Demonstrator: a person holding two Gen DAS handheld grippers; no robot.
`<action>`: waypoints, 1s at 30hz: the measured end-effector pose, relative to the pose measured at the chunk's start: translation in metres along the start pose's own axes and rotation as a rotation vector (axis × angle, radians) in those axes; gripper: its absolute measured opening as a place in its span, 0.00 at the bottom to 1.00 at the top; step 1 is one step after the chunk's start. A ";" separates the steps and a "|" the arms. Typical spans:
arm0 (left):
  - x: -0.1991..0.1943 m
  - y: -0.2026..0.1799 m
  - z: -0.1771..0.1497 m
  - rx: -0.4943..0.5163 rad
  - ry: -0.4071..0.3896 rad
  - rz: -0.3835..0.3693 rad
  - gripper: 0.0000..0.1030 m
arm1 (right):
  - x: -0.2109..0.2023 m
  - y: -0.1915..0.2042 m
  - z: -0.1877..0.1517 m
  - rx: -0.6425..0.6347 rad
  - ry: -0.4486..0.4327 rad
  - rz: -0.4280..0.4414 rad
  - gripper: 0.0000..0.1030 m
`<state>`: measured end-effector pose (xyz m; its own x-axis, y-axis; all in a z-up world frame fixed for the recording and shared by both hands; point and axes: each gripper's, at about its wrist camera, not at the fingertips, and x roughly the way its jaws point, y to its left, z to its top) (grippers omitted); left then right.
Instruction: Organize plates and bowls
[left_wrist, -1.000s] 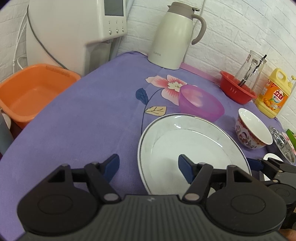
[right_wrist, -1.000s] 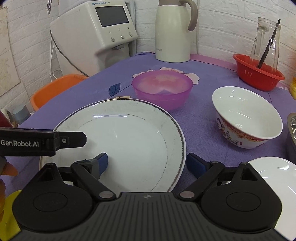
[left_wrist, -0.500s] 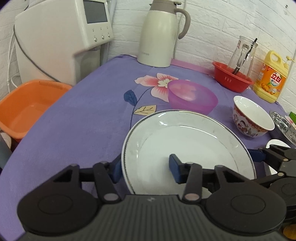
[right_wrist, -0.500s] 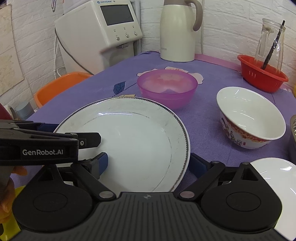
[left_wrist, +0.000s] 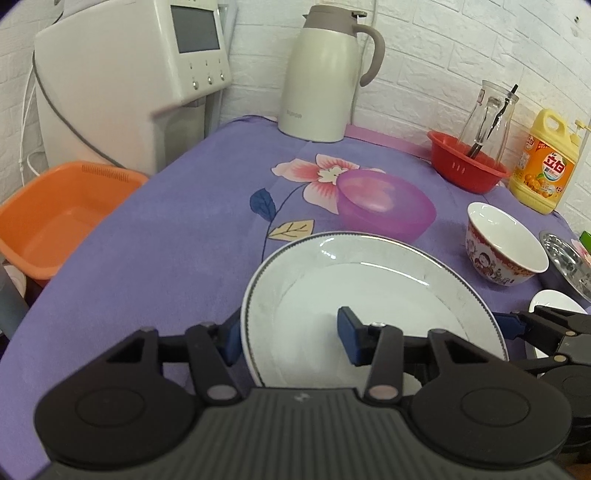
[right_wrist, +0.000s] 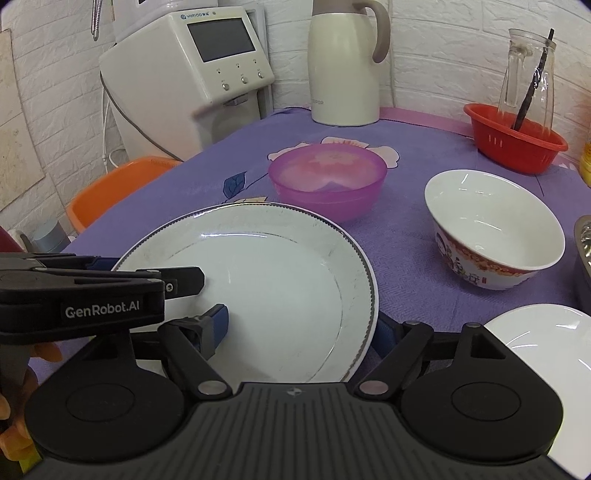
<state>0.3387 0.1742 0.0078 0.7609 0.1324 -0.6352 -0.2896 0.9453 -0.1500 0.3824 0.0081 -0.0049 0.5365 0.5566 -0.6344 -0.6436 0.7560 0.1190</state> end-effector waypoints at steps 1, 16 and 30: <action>0.001 0.001 0.000 -0.002 0.006 -0.002 0.45 | 0.001 0.000 0.000 -0.001 -0.003 -0.002 1.00; 0.006 0.000 -0.003 0.012 -0.005 -0.008 0.49 | 0.004 -0.001 -0.003 -0.037 -0.015 -0.037 1.00; -0.018 -0.008 0.009 0.012 -0.060 -0.010 0.54 | -0.012 0.005 0.005 0.028 -0.054 -0.004 1.00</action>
<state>0.3330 0.1672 0.0273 0.7970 0.1404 -0.5875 -0.2756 0.9500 -0.1468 0.3755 0.0064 0.0070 0.5681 0.5710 -0.5926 -0.6263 0.7671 0.1387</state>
